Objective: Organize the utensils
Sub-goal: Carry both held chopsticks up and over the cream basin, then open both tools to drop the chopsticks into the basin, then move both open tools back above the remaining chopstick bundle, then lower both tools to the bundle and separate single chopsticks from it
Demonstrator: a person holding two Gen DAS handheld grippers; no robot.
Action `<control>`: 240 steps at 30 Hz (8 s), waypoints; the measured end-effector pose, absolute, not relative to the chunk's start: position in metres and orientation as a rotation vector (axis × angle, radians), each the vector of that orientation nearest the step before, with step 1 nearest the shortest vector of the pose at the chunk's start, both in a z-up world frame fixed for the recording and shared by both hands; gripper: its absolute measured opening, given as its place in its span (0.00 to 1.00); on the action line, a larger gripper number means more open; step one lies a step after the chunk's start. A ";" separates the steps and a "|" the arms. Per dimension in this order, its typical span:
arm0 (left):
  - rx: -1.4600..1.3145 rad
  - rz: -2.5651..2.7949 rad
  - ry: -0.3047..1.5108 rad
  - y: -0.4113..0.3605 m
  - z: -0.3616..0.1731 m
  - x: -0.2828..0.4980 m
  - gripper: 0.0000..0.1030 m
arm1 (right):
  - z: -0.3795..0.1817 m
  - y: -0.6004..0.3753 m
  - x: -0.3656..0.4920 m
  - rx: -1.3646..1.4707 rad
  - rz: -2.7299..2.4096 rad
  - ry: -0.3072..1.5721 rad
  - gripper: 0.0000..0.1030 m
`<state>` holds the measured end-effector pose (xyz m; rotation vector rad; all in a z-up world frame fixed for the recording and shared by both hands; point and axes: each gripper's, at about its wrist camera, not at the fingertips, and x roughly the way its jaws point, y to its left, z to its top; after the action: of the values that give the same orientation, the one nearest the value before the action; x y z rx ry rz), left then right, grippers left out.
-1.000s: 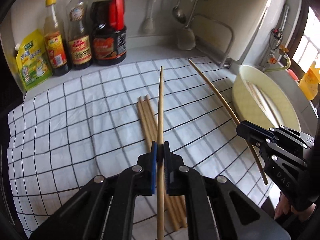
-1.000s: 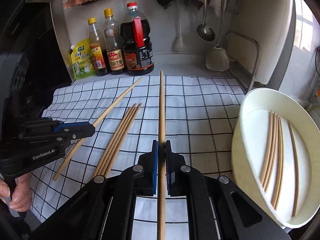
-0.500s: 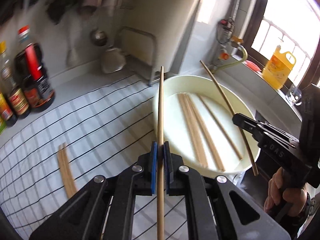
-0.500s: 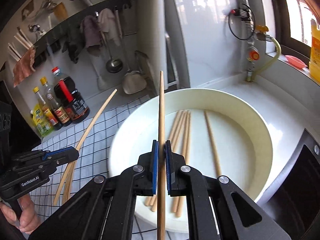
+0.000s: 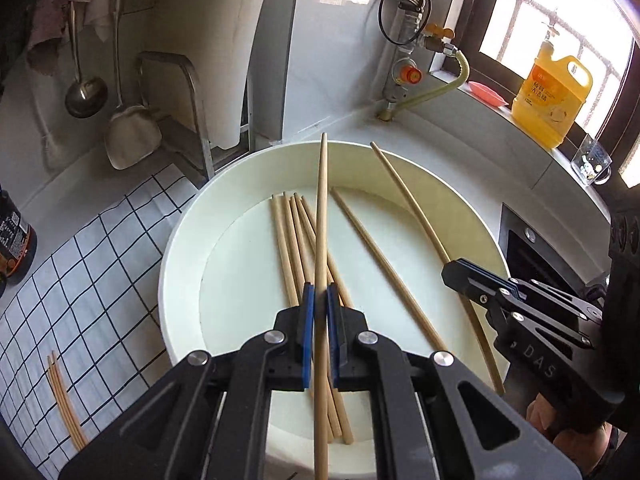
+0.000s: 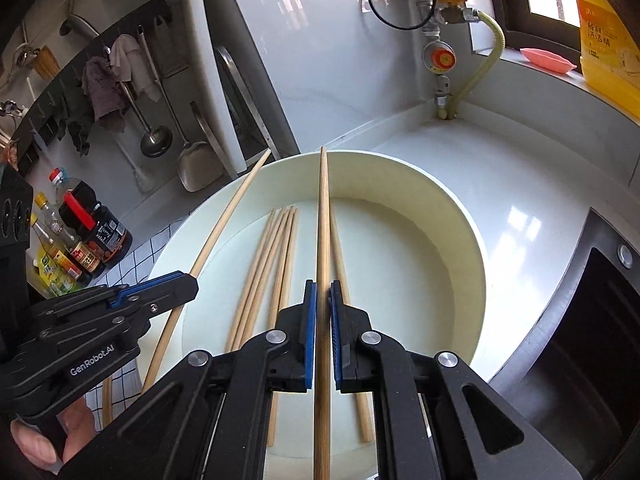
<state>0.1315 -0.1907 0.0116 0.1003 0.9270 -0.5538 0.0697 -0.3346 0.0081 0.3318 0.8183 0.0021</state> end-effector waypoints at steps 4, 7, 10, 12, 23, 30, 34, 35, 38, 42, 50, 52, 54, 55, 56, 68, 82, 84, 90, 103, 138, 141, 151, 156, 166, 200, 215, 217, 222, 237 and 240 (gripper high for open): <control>0.116 -0.553 0.940 -0.201 0.003 0.138 0.07 | 0.004 -0.338 0.072 0.344 -0.004 0.825 0.07; 0.127 -0.550 0.947 -0.203 0.000 0.141 0.07 | 0.001 -0.338 0.074 0.349 -0.004 0.840 0.07; 0.134 -0.540 0.951 -0.202 -0.002 0.142 0.07 | -0.001 -0.336 0.075 0.350 -0.001 0.846 0.07; 0.132 -0.534 0.955 -0.201 -0.002 0.142 0.07 | 0.000 -0.335 0.075 0.347 0.000 0.845 0.07; 0.098 -0.477 0.910 -0.177 0.012 0.139 0.50 | 0.010 -0.335 0.070 0.354 -0.008 0.805 0.26; 0.086 -0.461 0.910 -0.158 0.014 0.131 0.50 | 0.013 -0.326 0.070 0.341 0.014 0.802 0.28; 0.077 -0.446 0.902 -0.147 0.018 0.126 0.50 | 0.016 -0.319 0.069 0.332 0.035 0.799 0.30; 0.075 -0.443 0.901 -0.143 0.019 0.124 0.50 | 0.017 -0.317 0.068 0.329 0.041 0.798 0.30; 0.068 -0.432 0.899 -0.135 0.020 0.120 0.51 | 0.020 -0.309 0.066 0.316 0.058 0.795 0.33; 0.063 -0.417 0.895 -0.126 0.023 0.114 0.51 | 0.025 -0.299 0.063 0.304 0.082 0.788 0.33; 0.056 -0.384 0.877 -0.105 0.031 0.100 0.52 | 0.033 -0.282 0.058 0.283 0.127 0.776 0.34; 0.054 -0.377 0.873 -0.099 0.033 0.096 0.52 | 0.034 -0.277 0.057 0.279 0.140 0.775 0.34; 0.056 -0.366 0.870 -0.094 0.033 0.093 0.53 | 0.035 -0.272 0.056 0.271 0.153 0.776 0.34; 0.056 -0.361 0.871 -0.091 0.033 0.091 0.53 | 0.036 -0.269 0.056 0.266 0.159 0.776 0.34; 0.057 -0.357 0.873 -0.089 0.033 0.090 0.53 | 0.037 -0.267 0.055 0.262 0.164 0.775 0.34; 0.023 -0.301 0.882 -0.049 0.028 0.072 0.56 | 0.037 -0.233 0.050 0.213 0.228 0.785 0.36; 0.017 -0.207 0.905 0.014 0.009 0.051 0.57 | 0.029 -0.185 0.044 0.144 0.326 0.817 0.40; 0.012 -0.196 0.910 0.023 0.006 0.049 0.57 | 0.027 -0.178 0.043 0.134 0.338 0.822 0.40; 0.012 -0.154 0.930 0.048 -0.005 0.043 0.58 | 0.021 -0.160 0.042 0.108 0.369 0.842 0.41; -0.039 -0.127 0.954 0.084 -0.024 0.039 0.59 | -0.002 -0.116 0.051 0.057 0.429 0.906 0.43; -0.108 -0.053 1.005 0.122 -0.059 0.043 0.65 | -0.045 -0.049 0.058 -0.021 0.542 0.997 0.55; -0.111 -0.053 1.006 0.126 -0.059 0.042 0.67 | -0.048 -0.040 0.056 -0.043 0.544 1.003 0.55; -0.106 -0.053 1.004 0.133 -0.062 0.041 0.70 | -0.058 -0.020 0.054 -0.080 0.528 1.022 0.55; -0.122 -0.051 1.004 0.137 -0.064 0.040 0.72 | -0.062 -0.012 0.054 -0.114 0.517 1.029 0.55; -0.136 -0.053 1.005 0.138 -0.065 0.041 0.72 | -0.062 -0.006 0.052 -0.162 0.481 1.033 0.55; -0.121 -0.046 1.016 0.130 -0.067 0.041 0.72 | -0.063 -0.010 0.059 -0.201 0.451 1.045 0.55; -0.080 -0.050 1.024 0.110 -0.073 0.049 0.73 | -0.066 -0.046 0.062 -0.165 0.434 1.038 0.55; -0.075 -0.047 1.029 0.108 -0.074 0.051 0.73 | -0.066 -0.048 0.062 -0.157 0.437 1.035 0.55; -0.049 -0.032 1.032 0.105 -0.078 0.053 0.75 | -0.066 -0.048 0.063 -0.157 0.442 1.030 0.55; 0.024 0.002 1.045 0.100 -0.082 0.049 0.80 | -0.066 -0.047 0.063 -0.158 0.443 1.030 0.55; 0.016 0.013 1.045 0.104 -0.082 0.050 0.80 | -0.066 -0.046 0.063 -0.162 0.443 1.027 0.55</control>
<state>0.0499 0.1036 -0.0819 0.0164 1.0448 0.0128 0.0628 -0.0463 -0.0664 -0.1624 1.0275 0.4432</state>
